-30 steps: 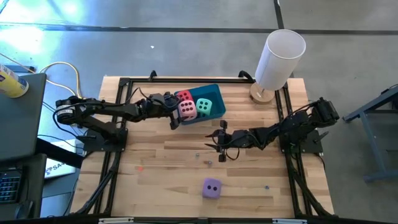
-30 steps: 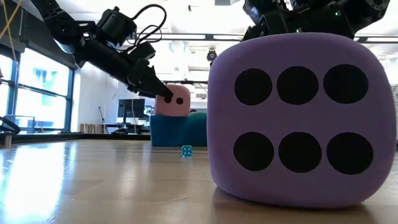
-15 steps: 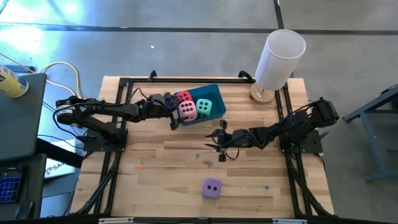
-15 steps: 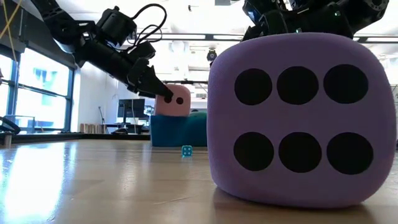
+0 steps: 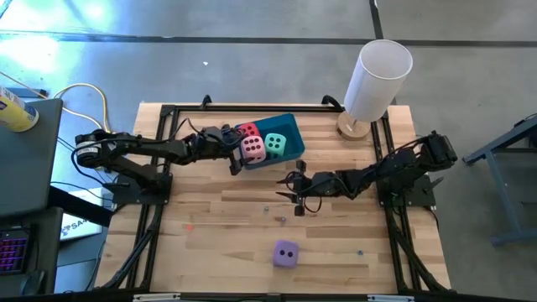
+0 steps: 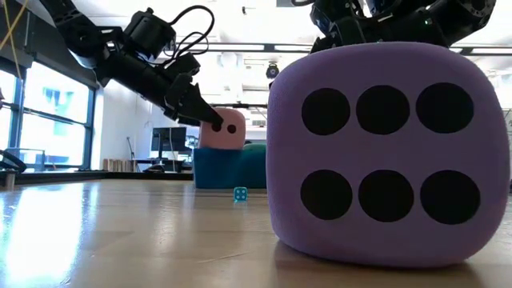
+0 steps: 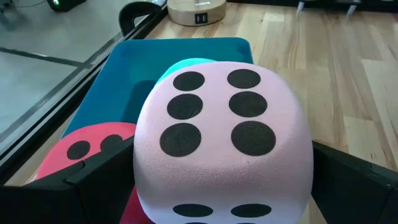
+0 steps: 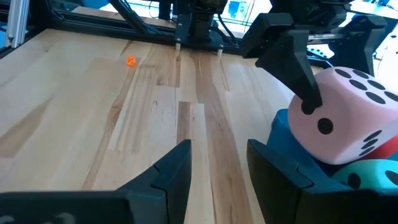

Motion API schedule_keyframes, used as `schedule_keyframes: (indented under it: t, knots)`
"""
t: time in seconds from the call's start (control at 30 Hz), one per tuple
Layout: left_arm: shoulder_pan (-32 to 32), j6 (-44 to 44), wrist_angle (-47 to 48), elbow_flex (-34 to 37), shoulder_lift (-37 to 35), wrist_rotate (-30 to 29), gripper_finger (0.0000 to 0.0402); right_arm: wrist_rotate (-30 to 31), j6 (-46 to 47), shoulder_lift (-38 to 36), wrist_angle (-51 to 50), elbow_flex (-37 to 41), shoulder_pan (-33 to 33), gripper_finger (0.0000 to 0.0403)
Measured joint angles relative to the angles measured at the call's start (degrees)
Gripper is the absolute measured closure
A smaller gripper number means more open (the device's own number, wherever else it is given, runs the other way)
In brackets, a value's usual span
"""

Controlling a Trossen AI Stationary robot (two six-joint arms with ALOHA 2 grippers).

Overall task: Pick & Place Dice
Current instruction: Put the large pink dice into the blue bin

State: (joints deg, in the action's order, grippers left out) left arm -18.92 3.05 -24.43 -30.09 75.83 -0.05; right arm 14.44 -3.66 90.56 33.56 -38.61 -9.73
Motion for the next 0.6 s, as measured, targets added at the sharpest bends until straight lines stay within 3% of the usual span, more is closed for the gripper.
schedule_keyframes:
  t: [0.27, 0.6]
  knots:
    - [0.0, -2.88, -0.05, 0.0, -0.02, -6.26, 0.0003, -0.03, 0.46, 0.0, -0.09, 0.0, 0.03, 0.0257]
    - [0.11, -0.89, -0.04, 0.0, -0.02, -5.84, 0.0003, -0.04, 0.46, 0.0, -0.04, 0.0, 0.01, 0.0257]
